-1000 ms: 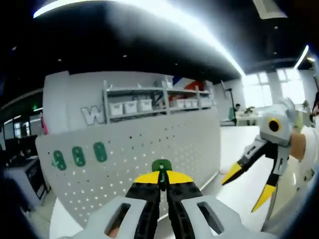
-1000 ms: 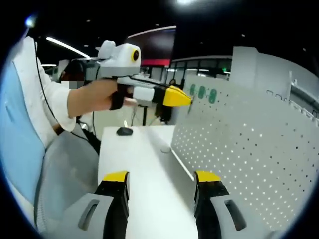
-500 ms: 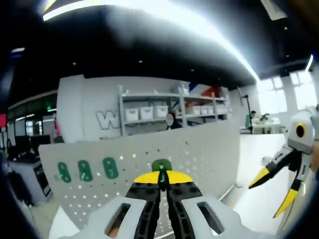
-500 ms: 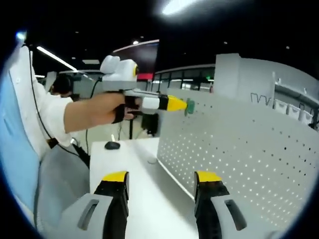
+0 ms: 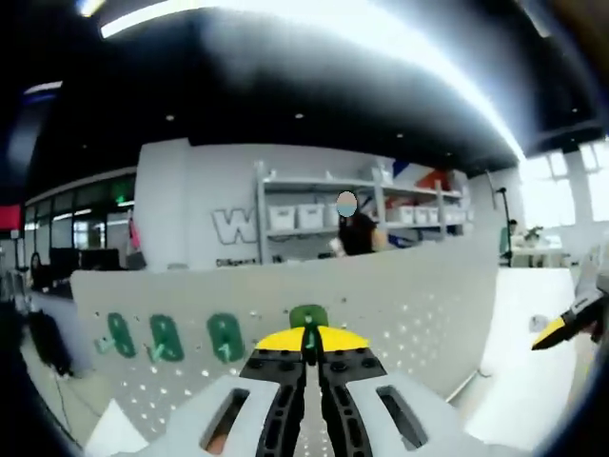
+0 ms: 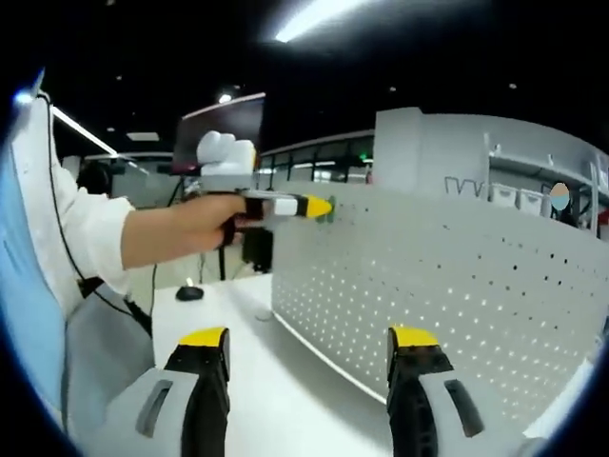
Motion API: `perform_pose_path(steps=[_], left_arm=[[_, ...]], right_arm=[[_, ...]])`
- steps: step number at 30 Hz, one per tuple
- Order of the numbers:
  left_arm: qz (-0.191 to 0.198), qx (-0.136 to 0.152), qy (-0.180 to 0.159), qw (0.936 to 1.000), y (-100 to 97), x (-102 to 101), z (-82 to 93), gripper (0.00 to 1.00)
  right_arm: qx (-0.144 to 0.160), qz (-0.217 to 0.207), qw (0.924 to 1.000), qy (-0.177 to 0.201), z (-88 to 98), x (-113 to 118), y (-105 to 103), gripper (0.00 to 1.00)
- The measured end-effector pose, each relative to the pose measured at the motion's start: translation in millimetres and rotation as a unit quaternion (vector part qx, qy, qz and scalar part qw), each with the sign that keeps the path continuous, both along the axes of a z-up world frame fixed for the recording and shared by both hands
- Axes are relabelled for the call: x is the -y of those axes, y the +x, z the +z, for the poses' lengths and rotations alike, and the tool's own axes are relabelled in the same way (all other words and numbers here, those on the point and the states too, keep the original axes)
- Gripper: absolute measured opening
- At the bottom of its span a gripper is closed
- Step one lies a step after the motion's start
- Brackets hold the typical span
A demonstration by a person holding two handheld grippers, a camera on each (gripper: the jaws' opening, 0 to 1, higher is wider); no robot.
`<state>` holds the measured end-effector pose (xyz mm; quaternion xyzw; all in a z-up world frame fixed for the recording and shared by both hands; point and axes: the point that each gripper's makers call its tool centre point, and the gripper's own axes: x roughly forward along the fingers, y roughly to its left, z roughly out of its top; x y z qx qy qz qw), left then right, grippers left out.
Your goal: Insert the hook assembly into the mounting plate slot until the hook locks in place.
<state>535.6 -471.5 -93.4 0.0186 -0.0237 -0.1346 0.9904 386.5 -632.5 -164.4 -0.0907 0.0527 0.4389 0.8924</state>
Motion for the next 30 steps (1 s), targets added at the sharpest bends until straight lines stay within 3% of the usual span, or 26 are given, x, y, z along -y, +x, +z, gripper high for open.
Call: perform_pose_path(steps=[11, 25, 30], left_arm=[[0.036, -0.002, -0.012, 0.9993, 16.8, -7, -1.9, 0.03], [0.051, 0.006, -0.005, 0.9987, 27.5, -9, -5.3, 0.03], [0.059, 0.014, 0.013, 0.9981, 26.4, -7, -6.3, 0.03]], right_arm=[[0.013, -0.029, 0.9993, 0.017, 7.6, 14, 4, 0.73], [0.008, -0.028, 0.9995, 0.012, 2.7, 14, 3, 0.71], [0.007, -0.029, 0.9995, 0.014, 2.3, 17, 3, 0.71]])
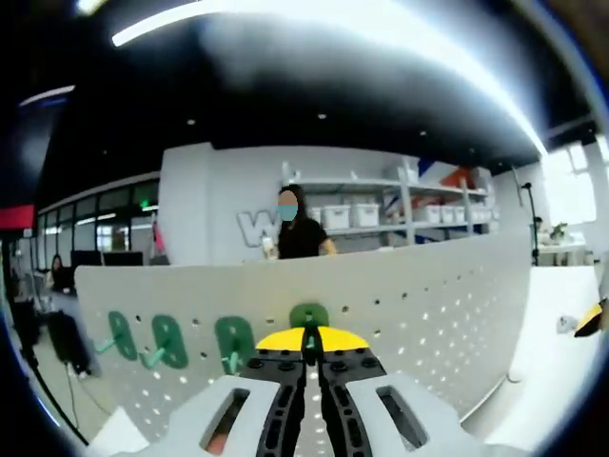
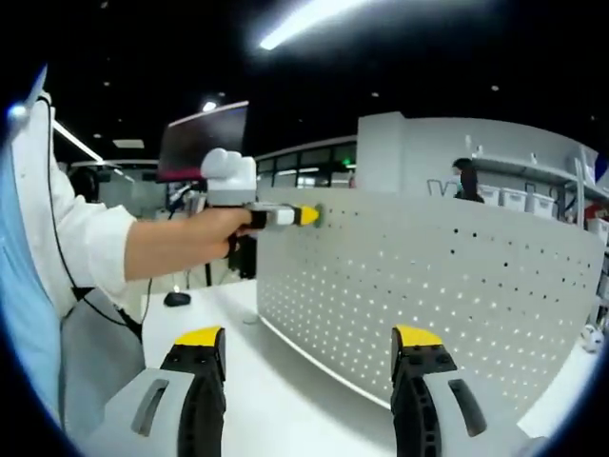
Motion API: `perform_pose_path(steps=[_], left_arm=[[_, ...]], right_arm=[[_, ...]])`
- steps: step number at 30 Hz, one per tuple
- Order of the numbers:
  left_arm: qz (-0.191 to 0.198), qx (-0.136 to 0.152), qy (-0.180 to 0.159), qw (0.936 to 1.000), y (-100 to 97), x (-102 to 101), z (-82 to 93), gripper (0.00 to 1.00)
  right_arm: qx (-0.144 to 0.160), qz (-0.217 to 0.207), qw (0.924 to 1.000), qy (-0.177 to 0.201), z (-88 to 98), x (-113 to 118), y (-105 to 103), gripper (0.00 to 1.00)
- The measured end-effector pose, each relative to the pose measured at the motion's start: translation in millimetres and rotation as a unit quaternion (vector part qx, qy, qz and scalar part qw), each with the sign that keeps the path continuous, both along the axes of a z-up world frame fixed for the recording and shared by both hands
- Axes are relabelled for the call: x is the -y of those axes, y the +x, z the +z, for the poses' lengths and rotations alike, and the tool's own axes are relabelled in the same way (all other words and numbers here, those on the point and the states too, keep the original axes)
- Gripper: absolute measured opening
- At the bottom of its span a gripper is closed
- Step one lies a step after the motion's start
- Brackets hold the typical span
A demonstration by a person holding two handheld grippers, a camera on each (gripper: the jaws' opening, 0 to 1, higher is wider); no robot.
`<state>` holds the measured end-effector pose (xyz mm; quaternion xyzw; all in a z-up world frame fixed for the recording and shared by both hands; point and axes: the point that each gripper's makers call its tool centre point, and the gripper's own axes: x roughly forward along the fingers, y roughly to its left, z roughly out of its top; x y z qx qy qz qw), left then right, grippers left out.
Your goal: Insert the hook assembly into the mounting plate slot until the hook locks in place.
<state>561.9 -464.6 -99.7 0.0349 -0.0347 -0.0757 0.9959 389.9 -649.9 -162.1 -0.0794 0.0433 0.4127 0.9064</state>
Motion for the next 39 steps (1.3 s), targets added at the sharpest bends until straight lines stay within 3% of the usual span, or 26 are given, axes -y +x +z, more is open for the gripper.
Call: perform_pose_path(steps=[7, 14, 15, 23, 39], left_arm=[[0.014, 0.007, 0.023, 0.9996, -0.7, 1, -1.1, 0.03], [0.021, 0.012, 0.015, 0.9996, -1.3, 0, 1.7, 0.03], [0.023, 0.012, -0.001, 0.9997, -1.9, 0, 2.1, 0.03], [0.033, 0.015, -0.022, 0.9991, -1.1, -1, 1.6, 0.03], [0.043, 0.022, -0.02, 0.9986, 2.6, -3, -0.6, 0.03]], right_arm=[[-0.005, -0.001, 1.0, -0.003, -3.6, 2, 0, 0.71], [-0.007, -0.003, 0.9999, -0.007, -5.8, 4, 1, 0.7], [-0.008, -0.004, 0.9999, -0.007, -6.3, 4, 1, 0.7], [-0.012, -0.006, 0.9998, -0.011, -9.7, 5, 1, 0.7], [-0.025, -0.006, 0.9995, -0.019, -19.4, 2, -1, 0.69]])
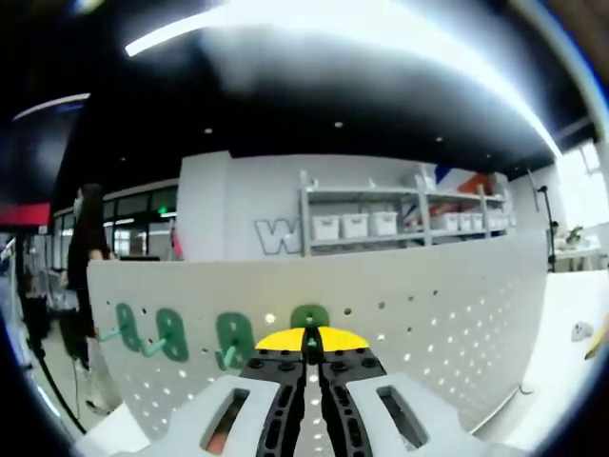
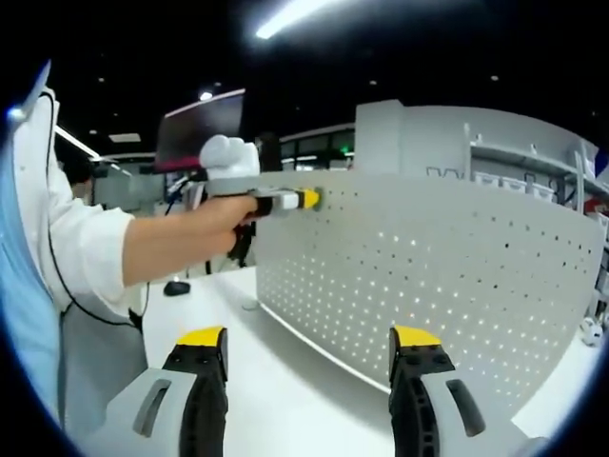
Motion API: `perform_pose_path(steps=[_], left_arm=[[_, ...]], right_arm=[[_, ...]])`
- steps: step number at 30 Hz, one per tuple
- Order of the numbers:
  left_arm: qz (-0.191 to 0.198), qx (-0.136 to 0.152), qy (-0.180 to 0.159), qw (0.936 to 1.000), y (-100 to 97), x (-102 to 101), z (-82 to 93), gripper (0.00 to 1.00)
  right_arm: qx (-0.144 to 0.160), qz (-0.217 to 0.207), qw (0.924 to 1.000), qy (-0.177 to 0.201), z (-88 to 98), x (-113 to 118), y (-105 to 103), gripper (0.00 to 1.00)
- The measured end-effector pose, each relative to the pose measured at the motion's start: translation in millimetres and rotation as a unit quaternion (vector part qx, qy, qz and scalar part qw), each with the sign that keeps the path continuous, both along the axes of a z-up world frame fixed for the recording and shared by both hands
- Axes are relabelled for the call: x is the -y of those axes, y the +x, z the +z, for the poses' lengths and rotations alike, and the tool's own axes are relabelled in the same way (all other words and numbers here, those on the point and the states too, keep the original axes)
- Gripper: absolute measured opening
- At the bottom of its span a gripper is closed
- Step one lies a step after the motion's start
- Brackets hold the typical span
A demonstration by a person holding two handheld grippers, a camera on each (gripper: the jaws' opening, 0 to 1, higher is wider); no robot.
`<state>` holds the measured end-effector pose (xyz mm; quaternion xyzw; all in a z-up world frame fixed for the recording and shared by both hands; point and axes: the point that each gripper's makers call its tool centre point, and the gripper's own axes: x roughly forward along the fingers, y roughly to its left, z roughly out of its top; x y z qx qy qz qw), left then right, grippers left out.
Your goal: Insert the hook assembly into the mounting plate slot until the hook locks in place.
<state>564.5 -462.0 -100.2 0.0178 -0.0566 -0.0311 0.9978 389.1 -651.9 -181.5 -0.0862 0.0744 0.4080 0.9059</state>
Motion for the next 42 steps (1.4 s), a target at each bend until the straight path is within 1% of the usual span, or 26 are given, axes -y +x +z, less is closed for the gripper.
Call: perform_pose_path(steps=[3, 6, 8, 10, 11, 13, 16, 18, 20, 22, 25, 28, 33, 36, 42], left_arm=[[-0.001, 0.0, 0.005, 1.0, -0.3, 0, -0.1, 0.03], [-0.001, 0.0, 0.001, 1.0, -1.5, 0, -0.1, 0.03], [0.0, 0.001, -0.014, 0.9999, -3.4, 0, -0.3, 0.03], [0.0, 0.003, -0.019, 0.9998, -4.3, 0, -0.4, 0.03], [0.001, 0.006, -0.013, 0.9999, -4.0, 0, -0.5, 0.03], [0.002, 0.009, -0.022, 0.9997, -4.1, 0, -0.5, 0.03], [0.006, 0.012, -0.017, 0.9998, -2.3, 0, -1.4, 0.03], [0.011, 0.014, -0.002, 0.9998, -2.3, 1, -0.7, 0.03], [0.013, 0.013, 0.0, 0.9998, -1.9, 2, -0.6, 0.03], [0.02, 0.012, 0.013, 0.9997, -1.2, 2, -0.6, 0.03], [0.031, 0.011, 0.046, 0.9984, 0.7, 3, -3.4, 0.03], [0.032, 0.008, 0.036, 0.9988, 1.0, 2, -2.8, 0.03], [0.03, 0.012, 0.032, 0.999, 0.9, 2, -2.5, 0.04], [0.023, 0.01, 0.026, 0.9993, 0.1, 2, -2.4, 0.04], [-0.001, 0.003, 0.033, 0.9994, -0.8, 3, -3.8, 0.06]], right_arm=[[-0.002, 0.003, 1.0, -0.001, -1.1, -3, -1, 0.69], [-0.004, 0.005, 1.0, -0.003, -2.2, -5, -1, 0.69], [-0.004, 0.005, 1.0, -0.006, -2.8, -4, -1, 0.68], [-0.005, 0.005, 1.0, -0.005, -2.8, -4, -1, 0.68], [-0.005, 0.003, 1.0, -0.007, -3.3, -3, -1, 0.68], [-0.007, 0.003, 0.9999, -0.01, -4.8, -3, 0, 0.68], [-0.009, 0.004, 0.9999, -0.011, -6.3, -4, -1, 0.68], [-0.01, 0.005, 0.9999, -0.012, -7.1, -5, -1, 0.68], [-0.013, 0.007, 0.9998, -0.013, -9.4, -6, -2, 0.68], [-0.015, 0.008, 0.9997, -0.016, -11.7, -7, -1, 0.68], [-0.017, 0.01, 0.9997, -0.014, -12.3, -8, -1, 0.68], [-0.018, 0.01, 0.9997, -0.015, -12.3, -8, 0, 0.68], [-0.017, 0.008, 0.9997, -0.014, -11.0, -7, 1, 0.67], [-0.015, 0.007, 0.9998, -0.013, -9.1, -8, 1, 0.67], [-0.009, 0.004, 0.9999, -0.014, -5.6, -7, 0, 0.67]])
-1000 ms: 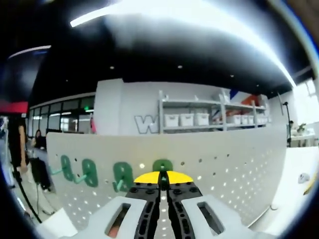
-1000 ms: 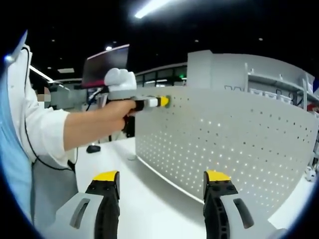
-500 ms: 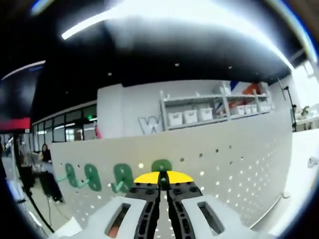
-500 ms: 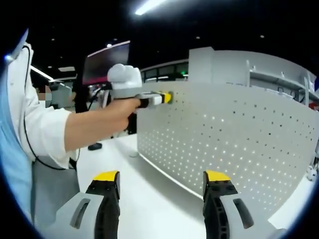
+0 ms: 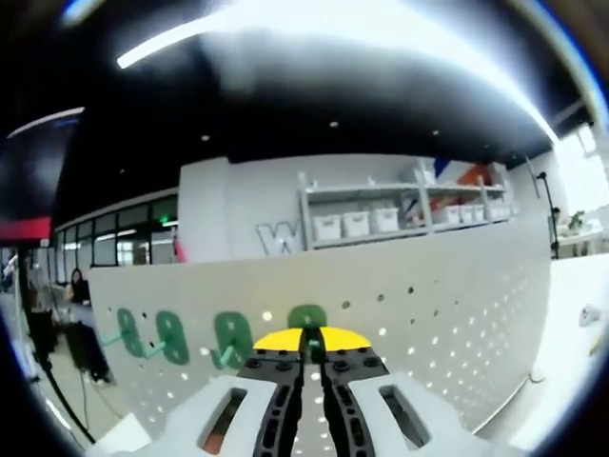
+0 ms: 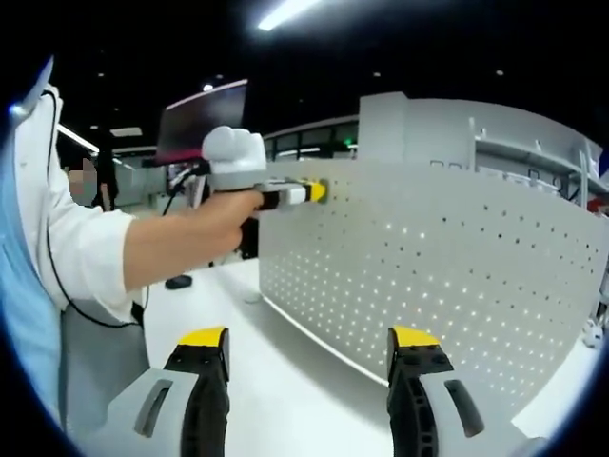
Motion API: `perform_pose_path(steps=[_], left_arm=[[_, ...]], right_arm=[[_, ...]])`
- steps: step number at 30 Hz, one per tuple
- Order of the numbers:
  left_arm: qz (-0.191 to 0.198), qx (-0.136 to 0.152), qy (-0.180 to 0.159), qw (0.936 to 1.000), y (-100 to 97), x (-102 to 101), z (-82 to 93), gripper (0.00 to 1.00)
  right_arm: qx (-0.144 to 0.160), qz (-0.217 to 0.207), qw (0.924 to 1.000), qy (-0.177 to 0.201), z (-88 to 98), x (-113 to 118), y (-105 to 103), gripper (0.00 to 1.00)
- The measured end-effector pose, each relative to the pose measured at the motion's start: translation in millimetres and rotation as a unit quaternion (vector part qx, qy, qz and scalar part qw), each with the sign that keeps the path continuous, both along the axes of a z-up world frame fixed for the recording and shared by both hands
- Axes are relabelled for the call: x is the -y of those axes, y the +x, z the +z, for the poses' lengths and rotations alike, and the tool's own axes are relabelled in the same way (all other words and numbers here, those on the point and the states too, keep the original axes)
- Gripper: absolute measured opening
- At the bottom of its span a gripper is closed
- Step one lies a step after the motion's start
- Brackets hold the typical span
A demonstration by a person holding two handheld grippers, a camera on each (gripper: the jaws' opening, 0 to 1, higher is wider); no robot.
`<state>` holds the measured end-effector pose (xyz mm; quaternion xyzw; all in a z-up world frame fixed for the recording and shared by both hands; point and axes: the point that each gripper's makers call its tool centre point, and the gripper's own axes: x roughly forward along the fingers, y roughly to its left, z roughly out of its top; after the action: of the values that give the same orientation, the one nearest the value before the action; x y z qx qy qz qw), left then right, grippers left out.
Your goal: Insert the hook assembly into the mounting plate slot until the hook locks in place.
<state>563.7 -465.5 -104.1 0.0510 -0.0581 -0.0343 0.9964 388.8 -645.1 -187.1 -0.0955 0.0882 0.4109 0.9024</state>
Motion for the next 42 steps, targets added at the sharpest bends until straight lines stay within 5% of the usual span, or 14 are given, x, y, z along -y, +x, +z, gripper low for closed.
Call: perform_pose_path(steps=[17, 32, 42], left_arm=[[-0.051, -0.01, 0.011, 0.9986, -30.8, 2, -6.2, 0.25], [-0.113, -0.032, -0.012, 0.993, -91.6, -15, -7.0, 0.43], [-0.156, -0.067, -0.013, 0.9854, -141.7, -24, -25.1, 0.54]], right_arm=[[0.024, 0.004, 0.9997, 0.005, 18.9, -4, -8, 0.68], [0.042, 0.018, 0.9989, 0.006, 30.8, -17, -16, 0.68], [0.054, 0.029, 0.9981, 0.01, 41.7, -25, -22, 0.69]])
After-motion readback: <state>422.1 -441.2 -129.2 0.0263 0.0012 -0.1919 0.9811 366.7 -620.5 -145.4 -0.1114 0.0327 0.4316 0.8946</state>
